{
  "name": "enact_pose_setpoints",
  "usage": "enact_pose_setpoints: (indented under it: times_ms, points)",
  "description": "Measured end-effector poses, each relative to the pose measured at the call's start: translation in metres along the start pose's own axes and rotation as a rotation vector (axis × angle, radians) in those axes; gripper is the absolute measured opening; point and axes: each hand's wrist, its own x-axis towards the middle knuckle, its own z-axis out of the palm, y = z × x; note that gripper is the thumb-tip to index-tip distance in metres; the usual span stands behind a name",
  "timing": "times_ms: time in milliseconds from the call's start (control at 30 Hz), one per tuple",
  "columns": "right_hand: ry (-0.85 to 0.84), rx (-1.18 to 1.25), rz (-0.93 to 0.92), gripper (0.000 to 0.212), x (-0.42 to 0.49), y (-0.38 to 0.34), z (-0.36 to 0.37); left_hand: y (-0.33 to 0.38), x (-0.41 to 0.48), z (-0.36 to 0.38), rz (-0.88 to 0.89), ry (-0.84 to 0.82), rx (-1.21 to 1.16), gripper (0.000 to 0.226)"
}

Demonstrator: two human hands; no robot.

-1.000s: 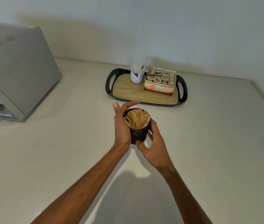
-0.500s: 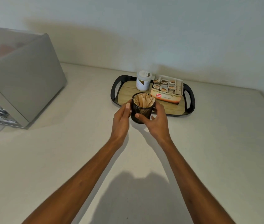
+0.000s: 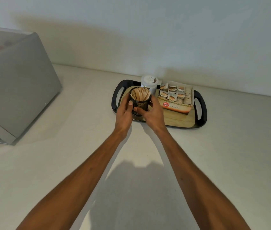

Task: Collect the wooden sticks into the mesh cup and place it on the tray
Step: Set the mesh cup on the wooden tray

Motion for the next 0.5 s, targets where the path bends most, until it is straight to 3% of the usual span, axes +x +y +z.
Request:
enact_pose_setpoints:
  times_ms: [500]
  points:
    - [-0.030, 0.008, 0.106, 0.078, 0.020, 0.021, 0.011, -0.020, 0.027, 0.005, -0.057, 0.000, 0.084, 0.050]
